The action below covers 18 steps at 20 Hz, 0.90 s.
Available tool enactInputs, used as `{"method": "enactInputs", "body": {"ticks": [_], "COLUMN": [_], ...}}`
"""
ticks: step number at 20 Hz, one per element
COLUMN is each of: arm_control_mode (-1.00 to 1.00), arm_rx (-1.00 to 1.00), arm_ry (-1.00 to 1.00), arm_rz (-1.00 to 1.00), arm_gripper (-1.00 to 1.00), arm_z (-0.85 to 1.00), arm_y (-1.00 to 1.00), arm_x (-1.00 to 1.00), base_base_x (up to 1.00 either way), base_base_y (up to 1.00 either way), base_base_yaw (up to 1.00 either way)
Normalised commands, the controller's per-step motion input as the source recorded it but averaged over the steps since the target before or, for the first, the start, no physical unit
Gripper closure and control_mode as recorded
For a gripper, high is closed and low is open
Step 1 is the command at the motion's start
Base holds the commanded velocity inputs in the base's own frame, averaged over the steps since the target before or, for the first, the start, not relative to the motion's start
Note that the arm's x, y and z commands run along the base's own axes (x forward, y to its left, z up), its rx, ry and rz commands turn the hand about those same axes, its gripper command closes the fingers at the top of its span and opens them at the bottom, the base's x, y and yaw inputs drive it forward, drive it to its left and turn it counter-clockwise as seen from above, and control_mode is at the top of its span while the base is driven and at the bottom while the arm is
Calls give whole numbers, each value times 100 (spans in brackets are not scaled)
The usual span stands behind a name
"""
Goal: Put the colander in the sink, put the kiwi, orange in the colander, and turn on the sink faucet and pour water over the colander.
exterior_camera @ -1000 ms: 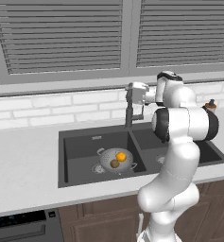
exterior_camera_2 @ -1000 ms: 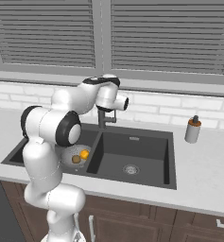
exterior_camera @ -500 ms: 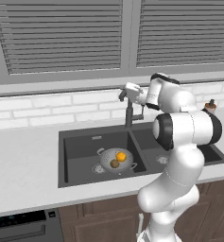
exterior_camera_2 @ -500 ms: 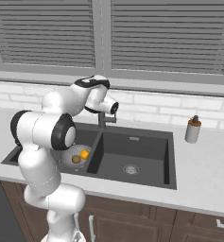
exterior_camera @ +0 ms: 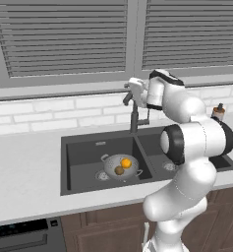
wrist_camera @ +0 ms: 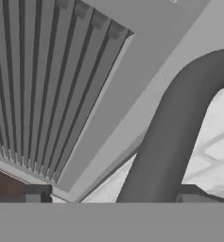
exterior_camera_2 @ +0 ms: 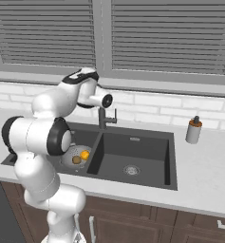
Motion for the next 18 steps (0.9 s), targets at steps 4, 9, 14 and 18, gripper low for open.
{"method": "enactInputs", "body": {"ticks": [4, 9, 14, 18], "arm_control_mode": [-100, -100, -100, -100], "arm_rx": [21, 18, 2, 3], "arm_ry": [1, 0, 0, 0], "arm_rz": [-4, -5, -7, -3], "arm_gripper": [-100, -100, -100, -100], "arm_z": [46, 1, -3, 17], "arm_y": [-6, -46, -3, -20], "arm_x": [-17, -54, -29, -66], "base_base_x": [0, 0, 0, 0], "base_base_y": [0, 0, 0, 0], "base_base_yaw": [0, 0, 0, 0]}}
